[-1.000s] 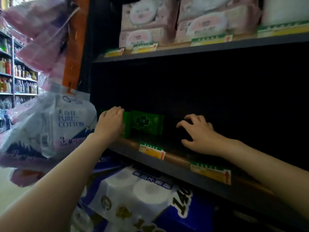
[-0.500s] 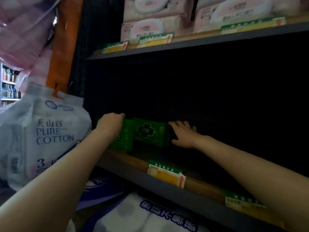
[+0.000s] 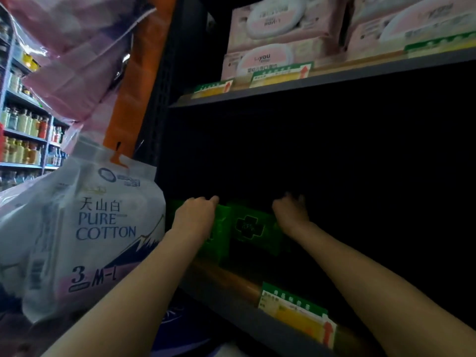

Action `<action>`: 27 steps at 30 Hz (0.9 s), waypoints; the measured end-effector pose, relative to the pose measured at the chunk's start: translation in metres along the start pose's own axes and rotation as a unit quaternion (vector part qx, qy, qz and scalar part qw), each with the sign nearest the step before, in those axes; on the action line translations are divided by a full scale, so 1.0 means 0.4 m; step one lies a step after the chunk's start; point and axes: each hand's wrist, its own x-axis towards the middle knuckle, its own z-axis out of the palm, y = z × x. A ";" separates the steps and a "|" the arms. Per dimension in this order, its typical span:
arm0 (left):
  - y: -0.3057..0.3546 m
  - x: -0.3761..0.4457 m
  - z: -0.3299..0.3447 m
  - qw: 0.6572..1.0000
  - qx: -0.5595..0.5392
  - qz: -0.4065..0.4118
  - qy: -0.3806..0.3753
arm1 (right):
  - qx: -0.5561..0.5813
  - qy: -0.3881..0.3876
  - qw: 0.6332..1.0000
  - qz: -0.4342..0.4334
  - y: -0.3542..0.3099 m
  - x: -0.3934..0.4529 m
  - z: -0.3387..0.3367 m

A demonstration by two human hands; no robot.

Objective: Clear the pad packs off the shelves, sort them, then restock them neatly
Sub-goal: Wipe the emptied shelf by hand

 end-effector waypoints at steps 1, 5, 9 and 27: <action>0.009 -0.006 -0.006 1.000 0.005 0.004 -0.009 | -0.032 0.004 0.999 -0.026 -0.005 -0.009 -0.008; 0.037 -0.017 -0.025 0.999 0.027 0.011 -0.032 | -0.063 0.036 0.996 -0.054 0.012 -0.084 -0.062; 0.030 -0.028 -0.040 0.999 0.011 -0.012 -0.043 | -0.045 0.053 0.997 -0.031 0.117 -0.236 -0.175; 0.224 -0.182 -0.175 0.993 -0.076 0.064 0.061 | 0.254 0.017 0.937 0.239 0.319 -0.491 -0.154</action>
